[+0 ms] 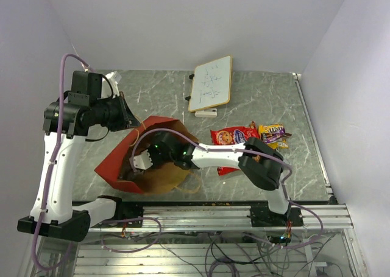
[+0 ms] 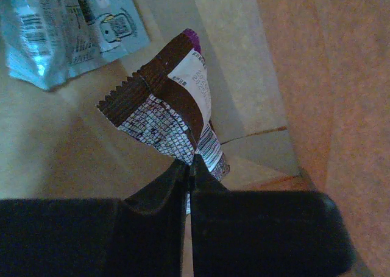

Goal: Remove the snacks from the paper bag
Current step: Take out the snack from the paper bag.

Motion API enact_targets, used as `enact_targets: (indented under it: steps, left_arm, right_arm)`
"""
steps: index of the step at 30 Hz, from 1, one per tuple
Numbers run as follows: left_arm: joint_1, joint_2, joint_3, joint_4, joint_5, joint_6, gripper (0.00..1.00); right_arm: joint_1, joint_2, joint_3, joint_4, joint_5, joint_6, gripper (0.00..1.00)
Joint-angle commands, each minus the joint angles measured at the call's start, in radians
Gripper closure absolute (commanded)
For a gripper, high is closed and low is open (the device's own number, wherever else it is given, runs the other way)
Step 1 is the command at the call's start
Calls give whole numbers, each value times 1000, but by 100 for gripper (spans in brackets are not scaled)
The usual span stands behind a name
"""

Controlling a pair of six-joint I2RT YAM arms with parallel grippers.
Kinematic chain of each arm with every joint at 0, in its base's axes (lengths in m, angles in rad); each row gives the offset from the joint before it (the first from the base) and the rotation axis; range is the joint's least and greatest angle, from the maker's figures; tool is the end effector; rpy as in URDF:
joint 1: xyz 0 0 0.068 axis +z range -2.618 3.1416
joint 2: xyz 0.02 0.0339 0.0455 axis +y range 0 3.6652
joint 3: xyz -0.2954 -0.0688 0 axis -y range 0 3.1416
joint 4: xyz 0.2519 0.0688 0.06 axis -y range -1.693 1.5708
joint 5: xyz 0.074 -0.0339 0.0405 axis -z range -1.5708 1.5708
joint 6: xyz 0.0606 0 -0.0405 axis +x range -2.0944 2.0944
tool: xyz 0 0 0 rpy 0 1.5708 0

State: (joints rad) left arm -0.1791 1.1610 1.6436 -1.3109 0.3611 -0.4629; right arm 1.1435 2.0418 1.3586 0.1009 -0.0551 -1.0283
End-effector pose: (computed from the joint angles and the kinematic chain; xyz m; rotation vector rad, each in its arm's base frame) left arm 0.1792 -0.0542 0.4582 -0.1742 2.4507 -0.7255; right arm 0.2040 0.4561 0.1903 -1.9211 0.9760 0.1261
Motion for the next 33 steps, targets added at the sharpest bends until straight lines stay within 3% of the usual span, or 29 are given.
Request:
enact_targets:
  steps: [1, 10, 16, 23, 29, 33]
  left_arm:
    - [3, 13, 38, 33, 2, 17, 93]
    - [3, 20, 19, 57, 33, 16, 93]
    - [3, 32, 67, 41, -9, 16, 93]
    - [3, 8, 0, 75, 10, -21, 93]
    - [3, -10, -39, 98, 2, -48, 93]
    - [3, -11, -59, 99, 8, -54, 93]
  right_arm:
    - [9, -95, -22, -22, -83, 182, 98]
    - [31, -187, -58, -97, -73, 271, 98]
    - [31, -340, -165, -187, -75, 259, 98]
    - [30, -520, -199, -264, -74, 323, 99]
    - [30, -681, -221, -299, -27, 417, 100]
    - [26, -788, -227, -327, 90, 451, 100]
